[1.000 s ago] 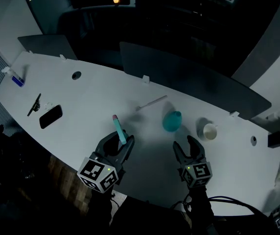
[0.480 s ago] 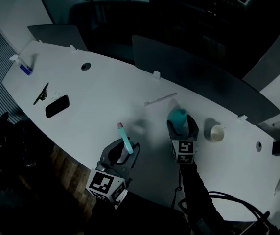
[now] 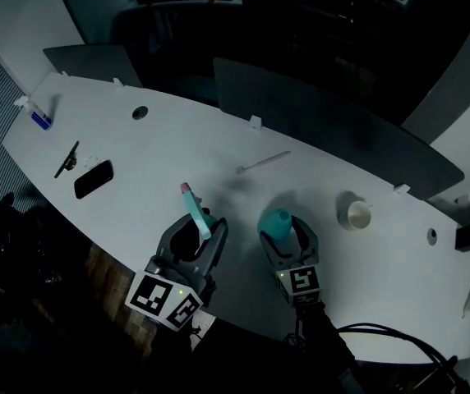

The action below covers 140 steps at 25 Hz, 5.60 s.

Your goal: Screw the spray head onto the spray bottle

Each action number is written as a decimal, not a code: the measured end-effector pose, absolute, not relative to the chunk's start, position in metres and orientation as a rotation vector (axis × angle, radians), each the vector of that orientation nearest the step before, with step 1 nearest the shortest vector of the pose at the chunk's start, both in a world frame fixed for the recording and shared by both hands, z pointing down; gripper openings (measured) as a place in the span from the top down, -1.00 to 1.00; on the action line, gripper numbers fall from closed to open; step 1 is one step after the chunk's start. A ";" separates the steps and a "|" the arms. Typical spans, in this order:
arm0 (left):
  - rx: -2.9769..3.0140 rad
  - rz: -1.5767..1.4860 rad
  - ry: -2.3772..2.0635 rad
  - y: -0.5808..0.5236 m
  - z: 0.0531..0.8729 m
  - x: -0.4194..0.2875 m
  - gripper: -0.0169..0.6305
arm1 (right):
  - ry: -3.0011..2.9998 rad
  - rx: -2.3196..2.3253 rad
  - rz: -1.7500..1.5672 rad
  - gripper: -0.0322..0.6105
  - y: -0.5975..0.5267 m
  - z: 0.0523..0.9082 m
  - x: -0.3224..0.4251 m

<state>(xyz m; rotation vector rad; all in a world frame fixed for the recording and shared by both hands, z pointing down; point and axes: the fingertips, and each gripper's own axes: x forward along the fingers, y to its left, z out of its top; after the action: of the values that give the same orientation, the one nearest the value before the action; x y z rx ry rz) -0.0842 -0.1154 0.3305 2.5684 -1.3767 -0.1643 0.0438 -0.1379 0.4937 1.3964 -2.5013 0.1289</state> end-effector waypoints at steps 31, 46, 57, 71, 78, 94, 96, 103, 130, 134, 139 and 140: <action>2.871 0.246 -1.261 -0.123 0.406 0.057 0.49 | -2.493 1.327 0.051 -0.16 -0.108 0.512 0.028; 2.867 0.081 -1.285 -0.120 0.427 0.050 0.49 | -2.489 1.309 0.027 -0.16 -0.106 0.511 0.026; 2.902 0.225 -1.432 -0.116 0.416 0.042 0.23 | -2.491 1.309 0.037 -0.16 -0.106 0.512 0.027; 2.900 0.297 -1.492 -0.111 0.407 0.048 0.60 | -2.492 1.301 0.023 -0.16 -0.106 0.512 0.027; 2.889 0.232 -1.528 -0.106 0.403 0.039 0.60 | -2.503 1.277 0.005 -0.16 -0.103 0.510 0.022; 2.986 0.079 -1.377 -0.099 0.404 0.039 0.61 | -2.552 1.226 0.092 -0.16 -0.102 0.512 0.024; 2.955 0.041 -1.369 -0.102 0.404 0.038 0.61 | -2.559 1.220 0.113 -0.16 -0.103 0.513 0.024; 2.969 0.015 -1.414 -0.095 0.406 0.034 0.61 | -2.562 1.205 0.091 -0.16 -0.102 0.513 0.022; 2.899 0.000 -1.369 -0.090 0.406 0.026 0.61 | -2.792 1.296 0.196 0.00 -0.082 0.489 0.021; 2.917 -0.026 -1.036 -0.085 0.410 0.024 0.60 | -2.960 0.671 0.237 0.00 -0.081 0.488 0.018; 3.046 0.081 -0.890 -0.082 0.411 0.025 0.58 | -2.895 0.178 0.277 -0.01 -0.081 0.491 0.017; 3.046 0.089 -0.929 -0.082 0.412 0.024 0.58 | -2.873 0.248 0.242 -0.01 -0.081 0.490 0.019</action>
<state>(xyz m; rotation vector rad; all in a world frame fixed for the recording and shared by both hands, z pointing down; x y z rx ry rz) 0.0243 -0.0821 0.4118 3.0458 -0.9287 0.0891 0.0189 -0.0812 0.4904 0.2477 -2.8729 0.2419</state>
